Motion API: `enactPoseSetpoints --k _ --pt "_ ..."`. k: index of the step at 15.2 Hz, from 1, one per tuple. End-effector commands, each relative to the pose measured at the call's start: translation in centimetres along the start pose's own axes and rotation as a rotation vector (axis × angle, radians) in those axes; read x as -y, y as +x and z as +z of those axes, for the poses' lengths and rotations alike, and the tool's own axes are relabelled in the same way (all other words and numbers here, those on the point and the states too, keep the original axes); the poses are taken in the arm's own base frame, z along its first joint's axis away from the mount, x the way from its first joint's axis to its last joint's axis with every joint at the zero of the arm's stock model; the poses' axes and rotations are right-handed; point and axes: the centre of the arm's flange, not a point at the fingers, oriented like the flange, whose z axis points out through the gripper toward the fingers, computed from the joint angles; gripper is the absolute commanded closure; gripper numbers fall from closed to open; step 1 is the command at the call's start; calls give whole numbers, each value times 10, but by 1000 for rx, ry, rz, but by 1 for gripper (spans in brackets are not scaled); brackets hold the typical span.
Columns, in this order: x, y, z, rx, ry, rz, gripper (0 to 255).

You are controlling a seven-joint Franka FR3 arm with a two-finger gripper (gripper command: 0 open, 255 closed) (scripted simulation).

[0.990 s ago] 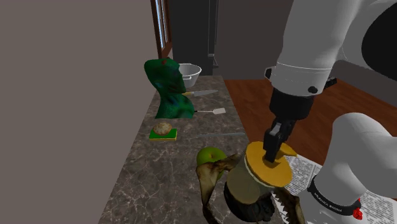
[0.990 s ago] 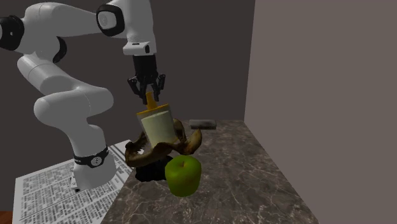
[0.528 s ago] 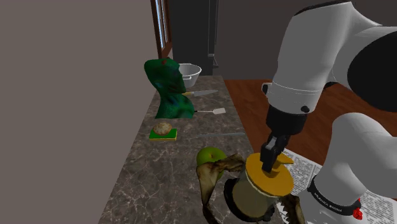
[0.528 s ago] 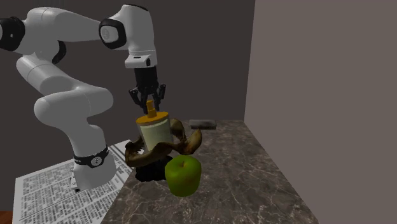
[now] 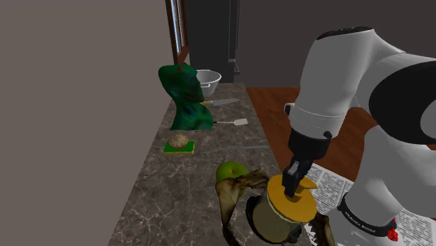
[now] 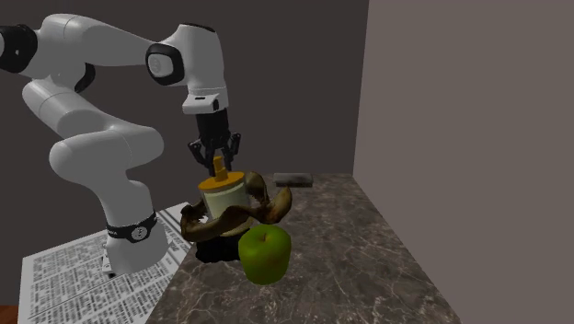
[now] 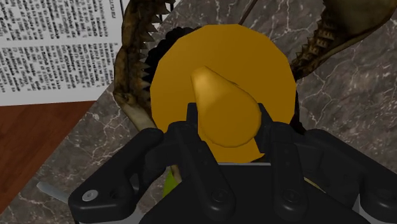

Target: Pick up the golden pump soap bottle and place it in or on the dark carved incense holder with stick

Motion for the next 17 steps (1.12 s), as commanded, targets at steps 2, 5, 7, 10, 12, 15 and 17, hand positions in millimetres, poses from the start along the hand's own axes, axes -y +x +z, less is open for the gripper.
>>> enactPoseSetpoints --k 2,5,7,10,12,15,17 --pt "0 0 2 2 -2 1 255" --pt "0 0 2 2 -2 0 0" --pt "0 0 2 2 -2 0 0" --pt "0 0 2 2 -2 1 0" --pt "0 0 -25 2 -2 1 0" --pt "0 0 -48 2 -2 1 0" --pt "0 0 -48 2 -2 1 0"
